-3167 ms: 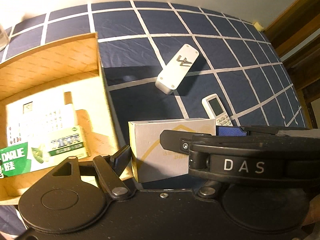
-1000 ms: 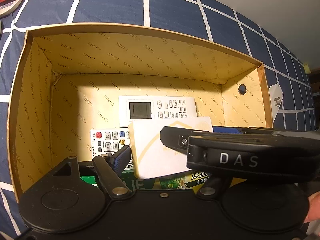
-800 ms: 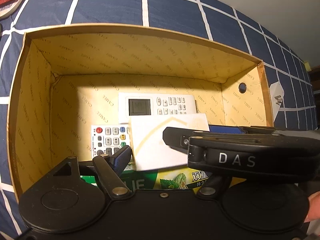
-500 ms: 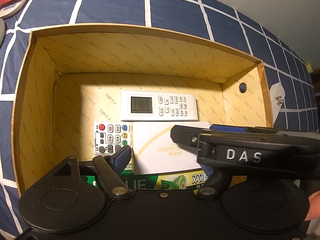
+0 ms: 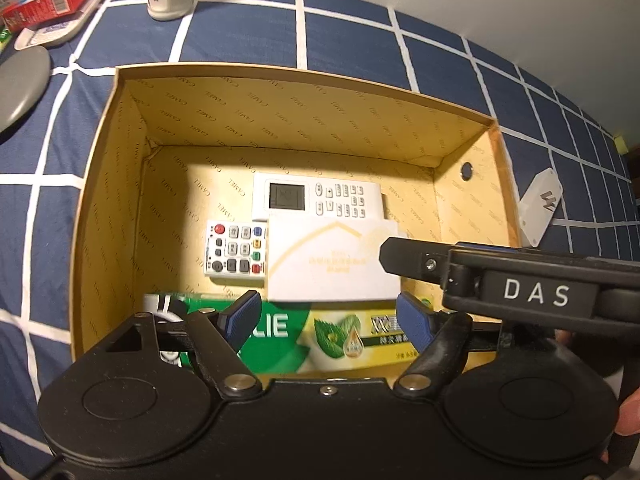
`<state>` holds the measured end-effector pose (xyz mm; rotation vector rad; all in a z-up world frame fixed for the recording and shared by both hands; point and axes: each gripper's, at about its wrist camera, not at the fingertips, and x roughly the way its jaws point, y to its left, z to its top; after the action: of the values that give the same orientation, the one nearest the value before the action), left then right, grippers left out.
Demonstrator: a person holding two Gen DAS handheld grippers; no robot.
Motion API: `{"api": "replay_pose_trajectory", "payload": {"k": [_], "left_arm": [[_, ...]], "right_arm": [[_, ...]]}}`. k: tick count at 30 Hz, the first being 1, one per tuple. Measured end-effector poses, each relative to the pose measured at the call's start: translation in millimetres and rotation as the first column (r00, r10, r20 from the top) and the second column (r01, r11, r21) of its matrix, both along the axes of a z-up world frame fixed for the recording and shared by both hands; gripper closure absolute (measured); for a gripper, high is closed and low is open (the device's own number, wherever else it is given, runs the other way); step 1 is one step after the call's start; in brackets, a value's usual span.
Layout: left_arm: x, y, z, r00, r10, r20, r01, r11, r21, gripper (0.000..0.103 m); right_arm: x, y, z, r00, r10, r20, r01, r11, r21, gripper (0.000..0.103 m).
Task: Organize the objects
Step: 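Lower the white card into the box beside the remotes and open both grippers, then lift both grippers out of the box toward the white plate with clip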
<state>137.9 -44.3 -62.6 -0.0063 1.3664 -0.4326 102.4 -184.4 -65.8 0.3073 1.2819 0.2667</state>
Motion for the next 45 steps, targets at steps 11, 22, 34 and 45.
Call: {"api": "replay_pose_trajectory", "payload": {"k": [11, 22, 34, 45], "left_arm": [[-52.8, -8.4, 23.2, 0.998, -0.004, 0.059, 0.003, 1.000, 0.016, 0.022], [-94.3, -49.0, 38.4, 0.994, -0.038, 0.103, 0.036, 0.999, 0.027, 0.014], [-121.4, -130.0, 47.1, 0.990, -0.012, 0.143, 0.004, 0.999, 0.054, 0.008], [-130.6, -210.1, 36.4, 0.984, 0.077, 0.162, -0.093, 0.991, 0.097, 0.003]], "right_arm": [[-48.4, -27.6, 28.7, 0.997, -0.050, 0.066, 0.053, 0.998, -0.032, 0.027], [-86.9, -84.2, 43.8, 0.988, -0.110, 0.109, 0.115, 0.993, -0.040, 0.021], [-94.1, -180.9, 55.6, 0.988, -0.068, 0.141, 0.079, 0.994, -0.074, 0.005], [-64.7, -282.2, 54.4, 0.988, 0.068, 0.139, -0.047, 0.988, -0.147, 0.000]]}}
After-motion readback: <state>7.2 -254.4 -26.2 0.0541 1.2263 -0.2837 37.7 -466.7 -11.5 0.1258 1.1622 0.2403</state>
